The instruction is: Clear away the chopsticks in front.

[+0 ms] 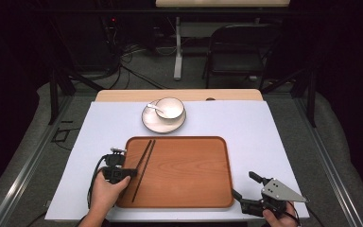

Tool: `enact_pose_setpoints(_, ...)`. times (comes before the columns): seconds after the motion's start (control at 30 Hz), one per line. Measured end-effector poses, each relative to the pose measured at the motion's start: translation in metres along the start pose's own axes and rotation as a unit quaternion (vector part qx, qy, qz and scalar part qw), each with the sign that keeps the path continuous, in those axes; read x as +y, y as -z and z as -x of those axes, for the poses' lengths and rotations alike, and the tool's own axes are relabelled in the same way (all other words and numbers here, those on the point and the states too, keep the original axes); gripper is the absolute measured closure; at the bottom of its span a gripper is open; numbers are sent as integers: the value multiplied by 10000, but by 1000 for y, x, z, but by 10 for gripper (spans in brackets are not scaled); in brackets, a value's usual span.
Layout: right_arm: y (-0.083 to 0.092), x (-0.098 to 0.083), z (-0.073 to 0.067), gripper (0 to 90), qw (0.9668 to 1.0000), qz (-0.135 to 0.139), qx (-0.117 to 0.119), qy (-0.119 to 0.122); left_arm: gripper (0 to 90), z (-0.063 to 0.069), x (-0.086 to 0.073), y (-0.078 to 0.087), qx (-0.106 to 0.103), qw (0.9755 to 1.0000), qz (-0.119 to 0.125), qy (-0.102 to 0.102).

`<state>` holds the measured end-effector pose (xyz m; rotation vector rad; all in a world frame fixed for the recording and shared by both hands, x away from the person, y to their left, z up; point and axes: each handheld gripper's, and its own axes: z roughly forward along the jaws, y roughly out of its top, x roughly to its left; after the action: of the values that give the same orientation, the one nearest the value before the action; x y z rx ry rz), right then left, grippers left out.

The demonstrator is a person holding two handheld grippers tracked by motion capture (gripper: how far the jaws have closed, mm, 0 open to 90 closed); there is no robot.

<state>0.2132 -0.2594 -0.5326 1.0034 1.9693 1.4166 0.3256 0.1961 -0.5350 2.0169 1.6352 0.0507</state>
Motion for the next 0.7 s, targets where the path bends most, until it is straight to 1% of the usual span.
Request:
enact_pose_setpoints(0.17,0,0,0,146,10000,2,1,8,839,0,0,0,-18,10000,21,4)
enact_pose_setpoints(0.27,0,0,0,146,10000,2,3,7,841,2,0,1,-3,10000,71,8)
enact_pose_setpoints(0.3,0,0,0,146,10000,0,3,3,843,1,0,2,-2,10000,41,-9)
enact_pose_setpoints(0.37,0,0,0,146,10000,2,1,7,846,2,0,3,27,10000,93,-11)
enact_pose_setpoints(0.53,0,0,0,146,10000,2,3,7,847,2,0,4,33,9999,96,-33)
enact_pose_setpoints(0.67,0,0,0,146,10000,7,-8,14,846,2,0,6,34,9999,134,-43)
enact_pose_setpoints(0.7,0,0,0,146,10000,4,-8,7,843,3,0,6,43,9998,176,-44)
